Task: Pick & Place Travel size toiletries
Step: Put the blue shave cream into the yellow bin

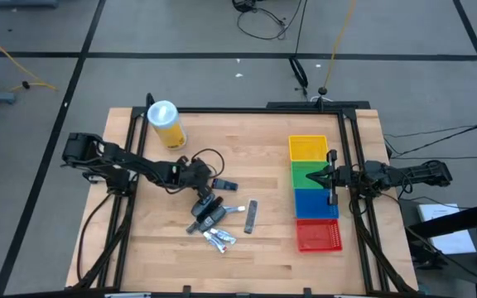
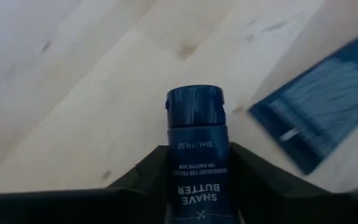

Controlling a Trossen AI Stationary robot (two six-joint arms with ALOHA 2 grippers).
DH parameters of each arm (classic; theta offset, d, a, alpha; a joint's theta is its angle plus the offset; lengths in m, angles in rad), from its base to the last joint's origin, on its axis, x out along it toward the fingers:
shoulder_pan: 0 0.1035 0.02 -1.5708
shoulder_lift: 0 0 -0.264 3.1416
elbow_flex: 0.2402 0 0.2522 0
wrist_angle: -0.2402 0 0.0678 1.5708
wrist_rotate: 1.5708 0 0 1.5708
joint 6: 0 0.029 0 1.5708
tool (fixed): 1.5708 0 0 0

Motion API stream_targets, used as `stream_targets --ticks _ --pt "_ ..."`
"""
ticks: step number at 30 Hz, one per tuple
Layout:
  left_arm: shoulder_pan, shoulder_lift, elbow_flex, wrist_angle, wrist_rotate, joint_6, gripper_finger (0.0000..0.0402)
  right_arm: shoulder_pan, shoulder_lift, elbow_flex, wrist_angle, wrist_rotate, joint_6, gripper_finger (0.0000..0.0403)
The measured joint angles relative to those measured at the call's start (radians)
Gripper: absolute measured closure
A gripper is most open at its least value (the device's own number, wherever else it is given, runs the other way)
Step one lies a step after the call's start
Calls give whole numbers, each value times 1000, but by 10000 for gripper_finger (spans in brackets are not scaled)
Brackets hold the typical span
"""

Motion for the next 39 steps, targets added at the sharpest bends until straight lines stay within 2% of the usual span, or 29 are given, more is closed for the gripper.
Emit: stream_targets --ticks 5,11,16,21,25,31,35,39 --pt "1 0 77 44 12 128 335 0 0 0 0 2 29 403" --pt "3 1 197 162 136 285 357 0 45 0 90 50 38 399" --pt "16 57 304 204 318 302 351 0 198 0 236 55 26 366" --pt "25 172 419 205 445 304 347 0 444 23 469 52 29 299" --pt "19 251 496 207 432 365 347 -6 664 94 444 53 79 240" --pt "9 338 588 200 350 525 346 -31 979 264 462 48 118 171" --pt "2 342 603 200 315 553 346 -31 1119 371 478 14 80 145" --pt "-10 331 603 185 308 562 346 -30 1233 456 461 -1 46 138"
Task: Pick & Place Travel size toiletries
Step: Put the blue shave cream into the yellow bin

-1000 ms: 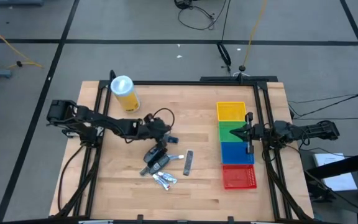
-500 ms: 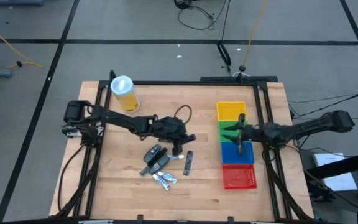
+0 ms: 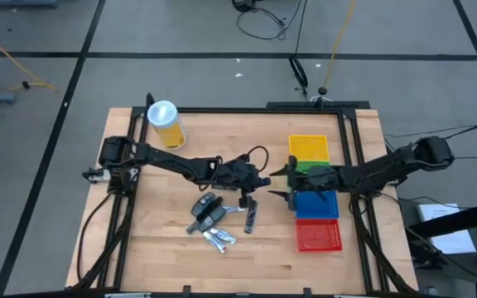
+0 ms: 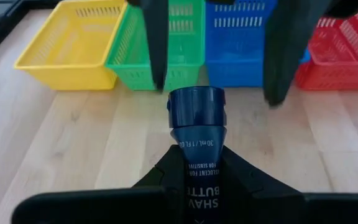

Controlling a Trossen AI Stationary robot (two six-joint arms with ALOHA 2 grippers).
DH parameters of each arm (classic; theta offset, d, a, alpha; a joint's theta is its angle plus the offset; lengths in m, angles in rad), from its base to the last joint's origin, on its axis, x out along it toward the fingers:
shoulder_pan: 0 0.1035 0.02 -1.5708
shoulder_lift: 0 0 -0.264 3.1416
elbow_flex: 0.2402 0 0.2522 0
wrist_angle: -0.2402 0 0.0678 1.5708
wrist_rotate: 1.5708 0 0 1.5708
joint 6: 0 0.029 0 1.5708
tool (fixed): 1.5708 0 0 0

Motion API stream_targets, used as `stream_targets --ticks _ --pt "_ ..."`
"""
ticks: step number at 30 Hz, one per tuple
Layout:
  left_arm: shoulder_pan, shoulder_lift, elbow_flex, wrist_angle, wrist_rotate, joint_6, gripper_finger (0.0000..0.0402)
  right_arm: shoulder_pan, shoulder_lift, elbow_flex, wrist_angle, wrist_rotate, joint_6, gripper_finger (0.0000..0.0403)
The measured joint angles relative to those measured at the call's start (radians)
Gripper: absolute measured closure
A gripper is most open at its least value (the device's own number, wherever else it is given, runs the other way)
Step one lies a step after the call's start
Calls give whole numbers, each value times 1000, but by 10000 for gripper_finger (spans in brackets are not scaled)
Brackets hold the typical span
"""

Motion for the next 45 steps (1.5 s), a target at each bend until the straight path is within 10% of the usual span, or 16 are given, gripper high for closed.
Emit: stream_targets --ticks 17,25,35,45 --pt "-29 -1 1 -13 -26 74 341 -6 80 58 -27 -11 -47 277" --pt "-29 -1 0 -14 -23 154 226 -7 54 58 -76 3 -35 286" --pt "-49 -149 0 -203 -198 118 44 -7 -166 57 -365 210 83 281" --pt "-154 -225 -99 -287 -364 -37 35 -154 -453 193 -1078 341 263 277"
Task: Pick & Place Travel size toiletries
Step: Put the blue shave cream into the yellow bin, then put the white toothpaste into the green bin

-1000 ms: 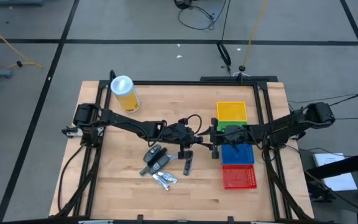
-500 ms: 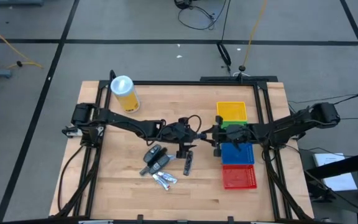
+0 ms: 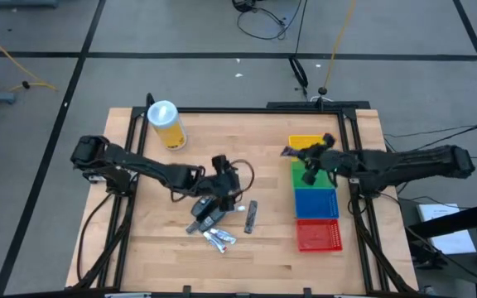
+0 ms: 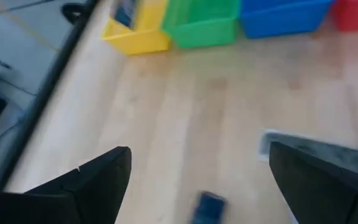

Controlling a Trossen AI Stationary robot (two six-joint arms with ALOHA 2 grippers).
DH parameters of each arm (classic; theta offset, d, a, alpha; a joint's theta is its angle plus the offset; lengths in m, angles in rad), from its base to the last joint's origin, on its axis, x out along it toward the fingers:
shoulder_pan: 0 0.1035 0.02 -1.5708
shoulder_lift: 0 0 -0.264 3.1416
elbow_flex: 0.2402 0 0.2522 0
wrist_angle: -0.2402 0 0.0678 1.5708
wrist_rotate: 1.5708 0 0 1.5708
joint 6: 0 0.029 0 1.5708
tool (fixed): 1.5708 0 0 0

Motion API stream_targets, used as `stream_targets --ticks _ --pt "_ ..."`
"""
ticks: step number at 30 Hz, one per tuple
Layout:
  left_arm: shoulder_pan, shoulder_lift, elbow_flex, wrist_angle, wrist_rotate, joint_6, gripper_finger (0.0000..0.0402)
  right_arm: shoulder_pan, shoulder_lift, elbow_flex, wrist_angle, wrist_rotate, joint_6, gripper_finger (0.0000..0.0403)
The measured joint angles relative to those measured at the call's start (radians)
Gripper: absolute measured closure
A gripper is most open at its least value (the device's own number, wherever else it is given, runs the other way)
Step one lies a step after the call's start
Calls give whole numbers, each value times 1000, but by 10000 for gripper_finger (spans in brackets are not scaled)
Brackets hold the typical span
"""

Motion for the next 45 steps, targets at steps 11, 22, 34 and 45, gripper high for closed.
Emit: stream_targets --ticks 11,22,34,45 --pt "-68 53 -238 564 38 5 50 -392 41 -28 12 -389 -175 276" --pt "-70 52 -237 543 133 -28 50 -541 190 -34 27 -477 -268 275" --pt "-70 52 -237 537 134 -53 50 -573 167 -34 35 -253 -222 189" --pt "-52 -16 -194 283 80 -81 50 -159 149 -35 288 -262 -96 199"
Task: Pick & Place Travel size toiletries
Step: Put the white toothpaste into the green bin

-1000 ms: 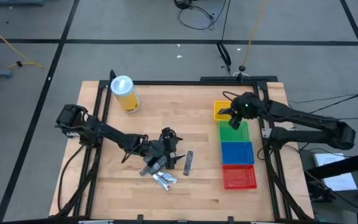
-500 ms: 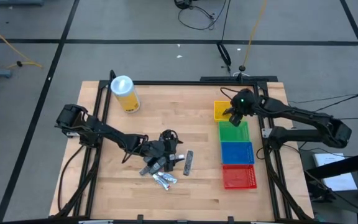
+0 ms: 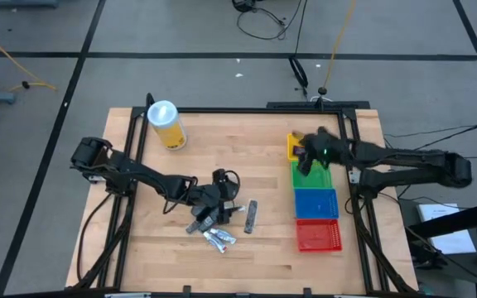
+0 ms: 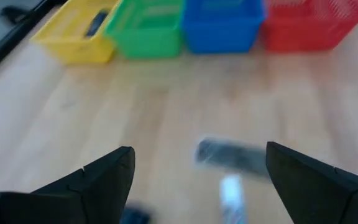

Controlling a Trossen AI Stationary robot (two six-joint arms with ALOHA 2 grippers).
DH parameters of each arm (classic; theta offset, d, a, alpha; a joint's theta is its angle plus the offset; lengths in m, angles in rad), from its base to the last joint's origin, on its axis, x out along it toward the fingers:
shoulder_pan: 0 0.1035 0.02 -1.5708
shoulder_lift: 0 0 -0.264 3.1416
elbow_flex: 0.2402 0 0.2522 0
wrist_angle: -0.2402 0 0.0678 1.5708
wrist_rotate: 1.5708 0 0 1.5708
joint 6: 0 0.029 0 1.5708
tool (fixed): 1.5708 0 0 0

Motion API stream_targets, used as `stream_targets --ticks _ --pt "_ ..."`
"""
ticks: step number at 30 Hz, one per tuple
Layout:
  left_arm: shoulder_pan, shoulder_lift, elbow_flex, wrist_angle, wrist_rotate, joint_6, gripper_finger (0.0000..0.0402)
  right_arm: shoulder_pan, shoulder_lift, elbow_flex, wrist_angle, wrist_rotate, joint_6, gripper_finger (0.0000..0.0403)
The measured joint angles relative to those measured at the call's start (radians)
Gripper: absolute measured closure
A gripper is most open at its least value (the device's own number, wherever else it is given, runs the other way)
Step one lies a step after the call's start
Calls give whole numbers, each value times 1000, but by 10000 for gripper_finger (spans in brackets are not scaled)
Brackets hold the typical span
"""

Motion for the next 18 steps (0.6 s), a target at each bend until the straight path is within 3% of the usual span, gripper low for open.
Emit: stream_targets --ticks 6,9,11,14,18 --pt "0 -104 67 -412 -88 -125 50 313 201 1 349 85 -63 223" --pt "-9 -151 67 -575 -114 -198 50 406 336 0 516 85 -122 233" --pt "-30 -167 60 -650 -208 -240 50 444 427 0 630 60 -159 237" --pt "-59 -179 18 -666 -372 -293 50 471 569 0 838 -42 -186 240" --pt "-35 -168 -69 -576 -412 -354 50 470 746 57 977 -79 -160 229"
